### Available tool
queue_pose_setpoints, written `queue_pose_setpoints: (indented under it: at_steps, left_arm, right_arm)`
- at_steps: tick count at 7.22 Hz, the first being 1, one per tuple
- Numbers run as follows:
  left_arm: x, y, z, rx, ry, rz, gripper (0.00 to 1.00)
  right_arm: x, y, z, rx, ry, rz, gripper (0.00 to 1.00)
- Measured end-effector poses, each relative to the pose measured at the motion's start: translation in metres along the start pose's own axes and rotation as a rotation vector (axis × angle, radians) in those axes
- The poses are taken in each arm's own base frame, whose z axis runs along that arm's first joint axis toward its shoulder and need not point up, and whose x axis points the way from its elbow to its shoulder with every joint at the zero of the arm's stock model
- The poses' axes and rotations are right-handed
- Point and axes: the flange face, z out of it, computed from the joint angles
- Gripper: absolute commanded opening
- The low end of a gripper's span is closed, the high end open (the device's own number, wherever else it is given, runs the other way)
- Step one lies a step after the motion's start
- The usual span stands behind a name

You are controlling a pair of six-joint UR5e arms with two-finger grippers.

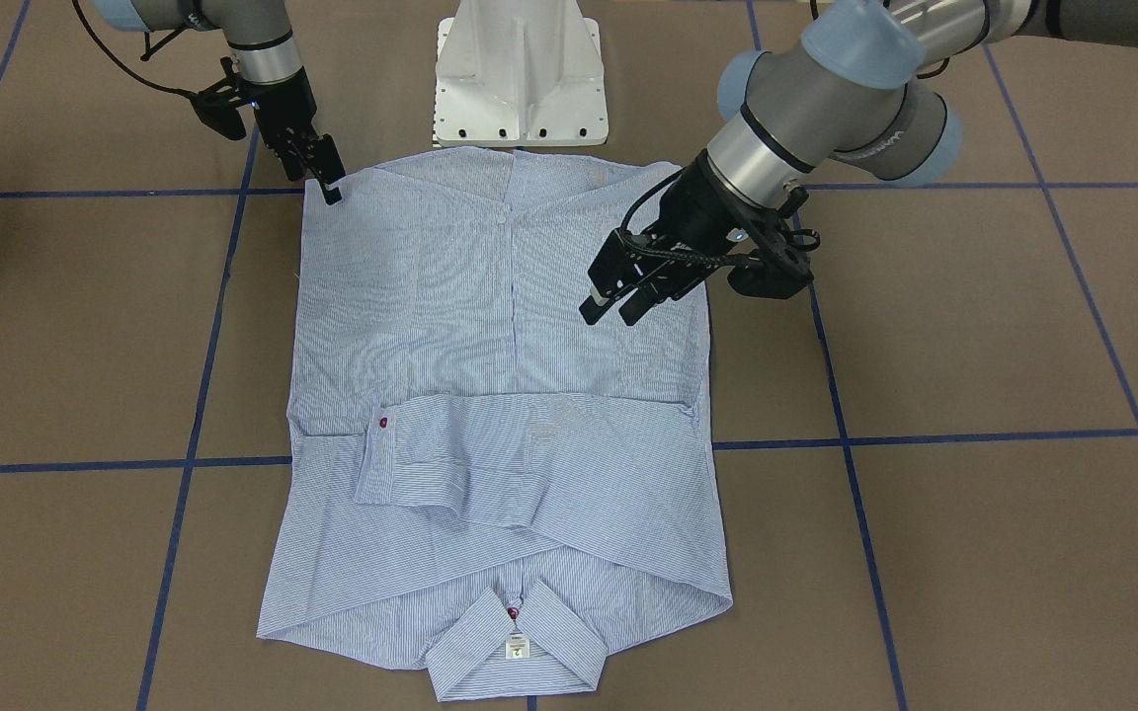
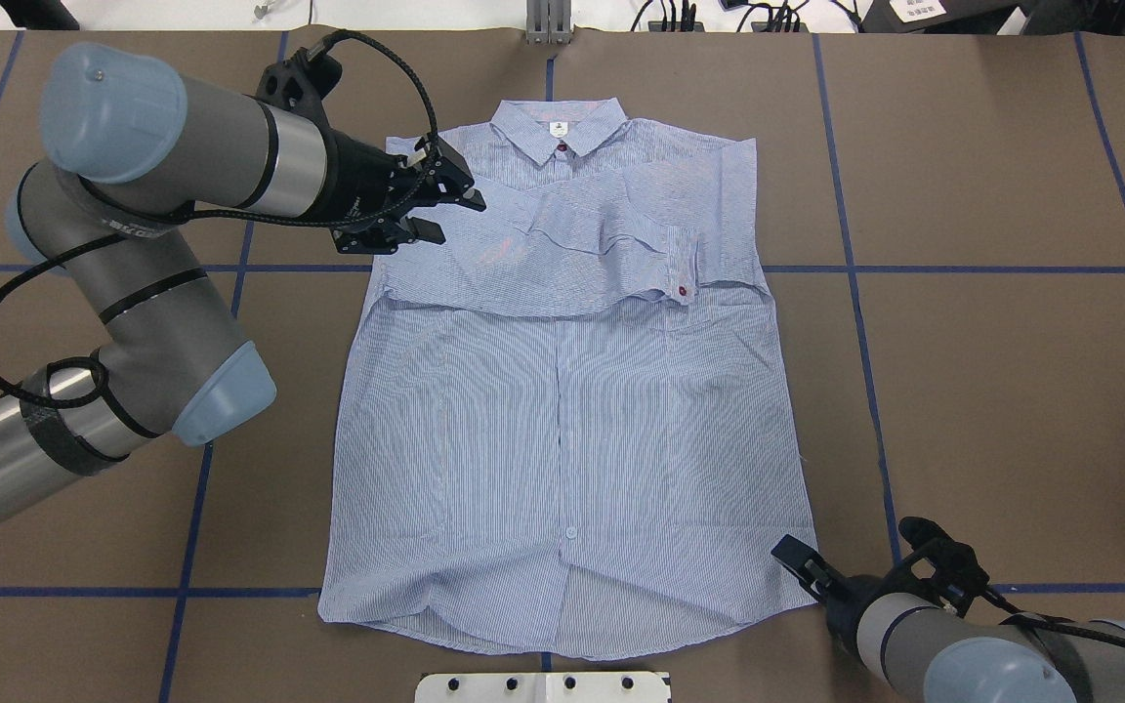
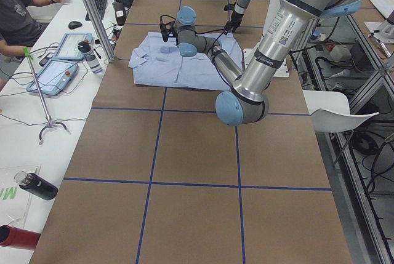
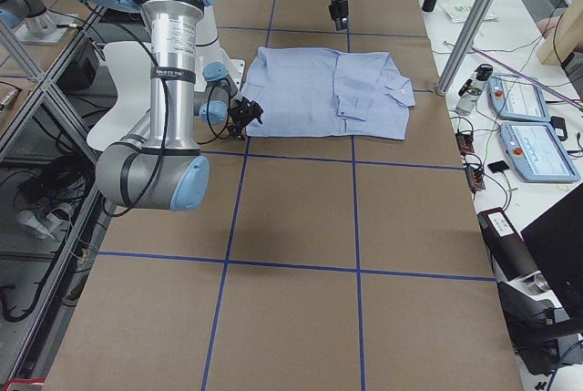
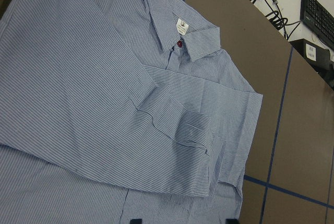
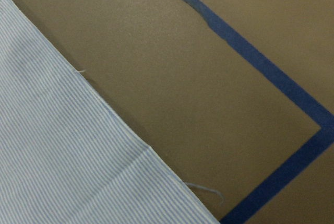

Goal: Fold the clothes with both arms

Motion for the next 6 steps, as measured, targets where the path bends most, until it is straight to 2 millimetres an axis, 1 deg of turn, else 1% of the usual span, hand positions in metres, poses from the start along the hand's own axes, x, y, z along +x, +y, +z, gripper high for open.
queue_pose_setpoints:
  at_steps: [3,6]
  left_arm:
    - [-0.0054,0.0,0.0014,0.001,-0.007,0.006,0.62]
    - [-0.0054,0.0,0.0006,0.006,-0.005,0.009,0.62]
  right_arm:
    - [0.0,0.0,0.0,0.0,0.0,0.0,1.0]
    - [0.0,0.0,0.0,0.0,0.0,0.0,1.0]
